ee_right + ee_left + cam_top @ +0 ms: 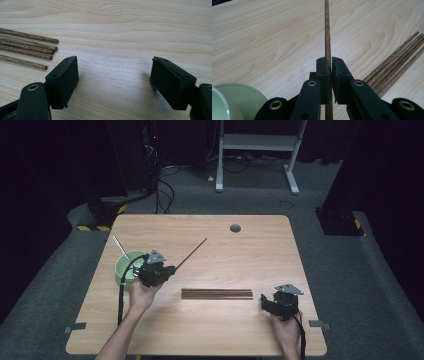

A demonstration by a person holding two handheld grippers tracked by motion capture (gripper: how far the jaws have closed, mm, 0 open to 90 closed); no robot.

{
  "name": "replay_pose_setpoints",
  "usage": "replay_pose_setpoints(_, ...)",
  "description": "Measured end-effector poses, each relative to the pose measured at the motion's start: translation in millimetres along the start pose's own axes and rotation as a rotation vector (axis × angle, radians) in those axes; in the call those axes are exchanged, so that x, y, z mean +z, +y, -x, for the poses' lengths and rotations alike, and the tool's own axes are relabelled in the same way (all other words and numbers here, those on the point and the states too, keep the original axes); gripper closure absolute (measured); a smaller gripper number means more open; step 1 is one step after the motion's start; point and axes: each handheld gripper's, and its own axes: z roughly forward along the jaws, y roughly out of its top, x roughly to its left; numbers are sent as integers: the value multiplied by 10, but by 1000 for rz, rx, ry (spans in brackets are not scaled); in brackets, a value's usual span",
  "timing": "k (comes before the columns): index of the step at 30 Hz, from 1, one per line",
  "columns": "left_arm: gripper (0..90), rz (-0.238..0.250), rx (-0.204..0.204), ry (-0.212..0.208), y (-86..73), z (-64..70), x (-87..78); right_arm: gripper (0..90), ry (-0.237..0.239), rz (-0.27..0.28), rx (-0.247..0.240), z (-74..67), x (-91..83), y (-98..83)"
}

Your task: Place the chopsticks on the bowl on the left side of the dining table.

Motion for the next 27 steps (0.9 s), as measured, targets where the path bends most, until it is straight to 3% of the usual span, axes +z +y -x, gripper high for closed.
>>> replay_pose_setpoints(27, 842, 42, -30, 35, 75, -207, -307, 223, 0, 0, 0, 0, 0, 0)
